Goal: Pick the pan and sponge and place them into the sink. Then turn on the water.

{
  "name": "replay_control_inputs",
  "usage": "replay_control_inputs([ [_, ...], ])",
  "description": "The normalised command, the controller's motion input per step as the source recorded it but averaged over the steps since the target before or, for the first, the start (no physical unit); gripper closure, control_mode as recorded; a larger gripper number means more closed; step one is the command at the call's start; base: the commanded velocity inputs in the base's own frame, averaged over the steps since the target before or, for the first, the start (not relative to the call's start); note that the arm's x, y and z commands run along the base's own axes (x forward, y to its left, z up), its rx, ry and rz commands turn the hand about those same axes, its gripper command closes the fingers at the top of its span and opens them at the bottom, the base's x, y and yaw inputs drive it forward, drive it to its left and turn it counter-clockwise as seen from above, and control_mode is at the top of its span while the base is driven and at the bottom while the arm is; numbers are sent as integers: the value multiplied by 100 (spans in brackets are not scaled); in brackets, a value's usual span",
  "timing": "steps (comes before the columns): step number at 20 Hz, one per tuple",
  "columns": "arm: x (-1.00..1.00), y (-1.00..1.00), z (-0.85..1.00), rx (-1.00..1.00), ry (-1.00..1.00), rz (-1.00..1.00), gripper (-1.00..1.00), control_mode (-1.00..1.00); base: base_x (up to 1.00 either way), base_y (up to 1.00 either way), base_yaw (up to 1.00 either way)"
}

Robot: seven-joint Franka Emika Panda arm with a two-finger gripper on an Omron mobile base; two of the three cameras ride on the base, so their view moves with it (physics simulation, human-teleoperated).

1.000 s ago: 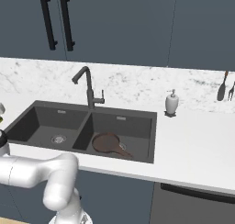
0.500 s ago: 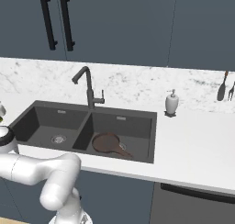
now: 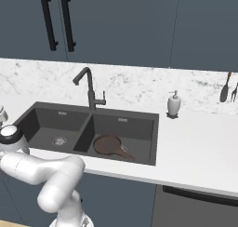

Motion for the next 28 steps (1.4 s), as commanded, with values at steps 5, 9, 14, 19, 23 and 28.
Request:
replay_control_inputs([
  [5, 5, 17, -35, -1, 7, 0, -100, -100, 0, 0, 0],
  [9, 2, 44, -60, -3, 6, 0, 100, -100, 0, 0, 0],
  [14, 0, 29, -70, -9, 3, -1, 100, -100, 0, 0, 0],
  [19, 0, 3, -75, -17, 4, -4, 100, -100, 0, 0, 0],
  [23, 0, 0, -57, -13, 10, -4, 100, -100, 0, 0, 0],
  [28, -2, 0, -35, -9, 8, -1, 100, -100, 0, 0, 0],
])
